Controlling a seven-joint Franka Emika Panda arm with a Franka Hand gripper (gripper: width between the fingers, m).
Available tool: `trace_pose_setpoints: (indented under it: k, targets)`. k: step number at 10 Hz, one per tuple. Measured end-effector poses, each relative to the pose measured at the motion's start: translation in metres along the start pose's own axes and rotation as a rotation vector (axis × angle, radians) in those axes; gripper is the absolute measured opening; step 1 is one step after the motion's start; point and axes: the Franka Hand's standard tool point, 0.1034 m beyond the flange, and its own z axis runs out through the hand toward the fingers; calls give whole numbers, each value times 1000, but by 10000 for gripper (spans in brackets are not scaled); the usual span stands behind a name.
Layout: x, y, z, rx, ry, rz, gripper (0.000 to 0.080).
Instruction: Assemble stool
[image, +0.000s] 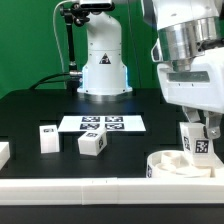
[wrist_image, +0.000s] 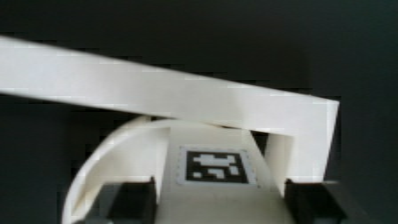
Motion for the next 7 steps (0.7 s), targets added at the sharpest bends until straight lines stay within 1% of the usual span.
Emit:
trace_pose_setpoints:
  k: [4, 6, 7]
  targets:
    - [-6, 0, 1, 7, -44, 228, 346]
    - [-7, 0, 1, 7, -49, 235, 346]
    - [-8, 0, 1, 2, -52, 214, 527]
